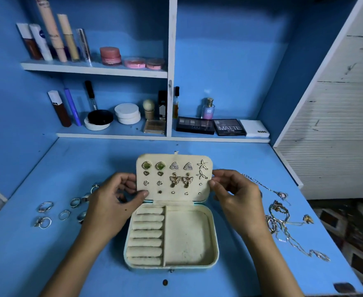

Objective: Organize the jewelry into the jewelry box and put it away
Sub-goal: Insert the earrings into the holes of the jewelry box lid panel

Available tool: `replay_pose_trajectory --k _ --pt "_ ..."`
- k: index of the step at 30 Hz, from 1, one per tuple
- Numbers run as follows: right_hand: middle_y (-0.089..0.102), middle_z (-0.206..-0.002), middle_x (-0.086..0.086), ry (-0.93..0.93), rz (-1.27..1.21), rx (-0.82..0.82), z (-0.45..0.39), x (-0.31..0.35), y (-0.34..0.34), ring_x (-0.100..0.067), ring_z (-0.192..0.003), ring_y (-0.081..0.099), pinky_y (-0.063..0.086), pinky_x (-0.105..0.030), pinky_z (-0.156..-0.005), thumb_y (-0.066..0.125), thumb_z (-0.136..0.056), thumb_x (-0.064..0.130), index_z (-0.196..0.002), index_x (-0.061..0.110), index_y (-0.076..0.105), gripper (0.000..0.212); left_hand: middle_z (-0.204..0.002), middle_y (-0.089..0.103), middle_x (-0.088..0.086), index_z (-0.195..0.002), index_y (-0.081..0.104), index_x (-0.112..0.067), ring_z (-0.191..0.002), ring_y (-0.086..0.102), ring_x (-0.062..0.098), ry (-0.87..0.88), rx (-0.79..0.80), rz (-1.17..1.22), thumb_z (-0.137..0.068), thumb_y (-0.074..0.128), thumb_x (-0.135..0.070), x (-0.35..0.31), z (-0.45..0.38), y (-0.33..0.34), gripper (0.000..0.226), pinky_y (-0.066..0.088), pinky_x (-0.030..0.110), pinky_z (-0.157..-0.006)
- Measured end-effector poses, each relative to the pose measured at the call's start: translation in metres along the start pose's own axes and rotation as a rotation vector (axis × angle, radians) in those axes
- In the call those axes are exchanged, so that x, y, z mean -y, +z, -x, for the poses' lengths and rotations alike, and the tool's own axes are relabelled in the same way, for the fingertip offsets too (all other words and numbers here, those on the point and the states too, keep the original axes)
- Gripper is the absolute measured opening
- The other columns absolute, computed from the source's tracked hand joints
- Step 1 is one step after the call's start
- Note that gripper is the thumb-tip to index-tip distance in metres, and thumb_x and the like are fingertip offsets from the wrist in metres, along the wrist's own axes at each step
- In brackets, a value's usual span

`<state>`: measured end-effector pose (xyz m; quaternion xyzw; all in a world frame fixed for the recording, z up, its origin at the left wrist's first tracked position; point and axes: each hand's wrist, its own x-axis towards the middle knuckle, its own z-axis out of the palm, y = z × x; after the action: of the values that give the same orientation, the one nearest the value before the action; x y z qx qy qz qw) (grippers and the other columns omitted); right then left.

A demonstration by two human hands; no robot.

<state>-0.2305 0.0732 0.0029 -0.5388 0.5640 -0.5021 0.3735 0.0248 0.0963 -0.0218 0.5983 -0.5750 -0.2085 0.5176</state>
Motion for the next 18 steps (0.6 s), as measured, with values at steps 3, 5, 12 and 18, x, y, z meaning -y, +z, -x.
replay_pose_trajectory --k 3,5,12,18 --pt "0.073 -0.081 0.019 0.008 0.061 -0.052 0.000 0.000 0.005 0.000 -0.080 0.068 0.053 -0.020 -0.075 0.074 -0.087 0.011 -0.091 0.034 0.067 0.024 -0.081 0.065 -0.005 -0.095 0.068 -0.022 -0.079 0.062 0.010 -0.014 0.000 -0.038 -0.072 0.085 -0.011 -0.001 0.000 0.001 0.031 0.048 0.014 -0.066" --pt "0.072 -0.078 0.023 0.005 0.137 -0.081 0.001 0.000 0.010 0.006 -0.081 0.066 0.050 -0.015 -0.075 0.075 -0.087 0.014 -0.088 0.038 0.065 0.026 -0.083 0.065 -0.006 -0.099 0.069 -0.024 -0.082 0.062 0.010 -0.005 0.001 -0.074 -0.073 0.085 -0.011 0.000 0.001 0.001 0.033 0.049 0.016 -0.068" --pt "0.076 -0.092 0.015 -0.057 0.345 -0.110 0.005 -0.001 0.024 -0.001 -0.089 0.066 0.049 -0.013 -0.076 0.067 -0.089 0.015 -0.102 0.028 0.077 0.021 -0.093 0.058 -0.012 -0.111 0.070 -0.033 -0.083 0.061 0.004 0.066 0.030 -0.213 -0.080 0.079 -0.015 0.002 0.004 -0.001 0.037 0.042 0.006 -0.072" --pt "0.077 -0.097 0.010 -0.029 0.431 -0.087 0.005 -0.006 0.028 -0.013 -0.087 0.069 0.048 -0.020 -0.081 0.061 -0.090 0.015 -0.103 0.027 0.078 0.024 -0.098 0.058 -0.016 -0.115 0.074 -0.018 -0.084 0.058 -0.006 0.033 0.043 -0.283 -0.083 0.076 -0.014 0.004 0.005 0.002 0.033 0.035 0.001 -0.069"
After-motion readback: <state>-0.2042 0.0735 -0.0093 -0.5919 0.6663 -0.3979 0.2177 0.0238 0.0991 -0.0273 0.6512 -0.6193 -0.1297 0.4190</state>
